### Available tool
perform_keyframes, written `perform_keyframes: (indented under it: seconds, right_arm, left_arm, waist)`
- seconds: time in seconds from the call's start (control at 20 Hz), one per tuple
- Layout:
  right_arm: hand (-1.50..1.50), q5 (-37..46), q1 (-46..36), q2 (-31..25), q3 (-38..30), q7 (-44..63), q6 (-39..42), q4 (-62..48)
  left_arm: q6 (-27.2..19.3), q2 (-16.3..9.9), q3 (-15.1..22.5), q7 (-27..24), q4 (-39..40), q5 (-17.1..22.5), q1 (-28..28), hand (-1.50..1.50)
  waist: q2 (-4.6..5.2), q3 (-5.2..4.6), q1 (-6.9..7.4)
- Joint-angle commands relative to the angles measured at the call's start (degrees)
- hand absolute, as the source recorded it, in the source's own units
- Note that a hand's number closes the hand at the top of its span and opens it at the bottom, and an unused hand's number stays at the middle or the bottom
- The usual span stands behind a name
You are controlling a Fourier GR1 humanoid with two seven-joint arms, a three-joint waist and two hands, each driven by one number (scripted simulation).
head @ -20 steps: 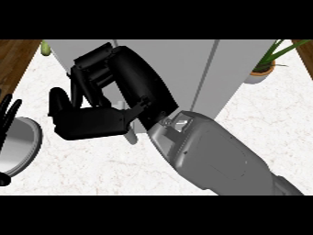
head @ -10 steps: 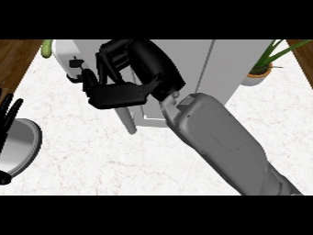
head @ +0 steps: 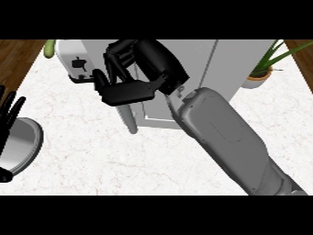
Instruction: Pick up the wine, place it into the cabinet and close the cabinet
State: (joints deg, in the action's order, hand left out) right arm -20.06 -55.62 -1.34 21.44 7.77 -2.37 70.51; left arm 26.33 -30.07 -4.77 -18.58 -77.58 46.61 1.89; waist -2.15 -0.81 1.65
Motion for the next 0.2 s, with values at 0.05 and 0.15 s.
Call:
perform_keyframes:
  seconds: [0.05,0.15]
  right_arm:
    - [1.50,0.19,-1.60,-6.14,-7.08,0.64,-0.40,-7.78]
    - [1.50,1.20,0.00,-4.22,-5.53,-1.32,-0.97,-8.50]
  left_arm:
    - [0.89,-1.94,-1.26,1.45,0.45,0.92,1.14,-1.50]
    - [3.73,-2.54,-1.68,0.08,0.87,0.72,-1.03,-1.50]
  waist:
    - [2.66,0.78,-0.73]
    - [2.63,0.74,-0.18]
